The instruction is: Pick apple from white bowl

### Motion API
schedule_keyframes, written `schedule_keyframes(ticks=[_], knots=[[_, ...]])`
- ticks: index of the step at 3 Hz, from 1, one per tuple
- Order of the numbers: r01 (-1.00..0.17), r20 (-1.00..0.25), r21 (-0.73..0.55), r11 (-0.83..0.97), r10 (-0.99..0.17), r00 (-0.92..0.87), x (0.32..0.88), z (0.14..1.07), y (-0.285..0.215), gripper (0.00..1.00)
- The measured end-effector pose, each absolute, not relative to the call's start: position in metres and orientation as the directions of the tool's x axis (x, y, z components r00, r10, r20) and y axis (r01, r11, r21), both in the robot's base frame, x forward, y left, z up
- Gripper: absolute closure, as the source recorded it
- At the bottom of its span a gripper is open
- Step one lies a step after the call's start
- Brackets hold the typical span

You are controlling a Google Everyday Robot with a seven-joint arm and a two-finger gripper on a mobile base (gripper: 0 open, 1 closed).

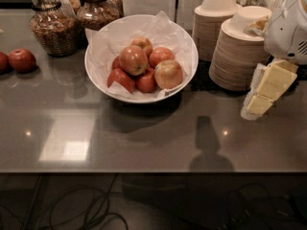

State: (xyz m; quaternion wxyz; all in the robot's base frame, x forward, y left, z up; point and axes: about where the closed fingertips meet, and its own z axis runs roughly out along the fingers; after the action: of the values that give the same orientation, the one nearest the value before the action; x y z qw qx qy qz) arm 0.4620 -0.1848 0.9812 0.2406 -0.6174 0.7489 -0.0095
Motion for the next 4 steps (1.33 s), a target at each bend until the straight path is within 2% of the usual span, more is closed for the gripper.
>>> schedule_keyframes(ticks=[2, 4], knots=[[-0.921, -0.456, -0.348, 0.173, -0.89, 0.005, 0.501, 0.99, -0.134, 0.0], [-0.915, -0.47, -0.362, 0.176, -0.883, 0.016, 0.509, 0.987, -0.126, 0.0]])
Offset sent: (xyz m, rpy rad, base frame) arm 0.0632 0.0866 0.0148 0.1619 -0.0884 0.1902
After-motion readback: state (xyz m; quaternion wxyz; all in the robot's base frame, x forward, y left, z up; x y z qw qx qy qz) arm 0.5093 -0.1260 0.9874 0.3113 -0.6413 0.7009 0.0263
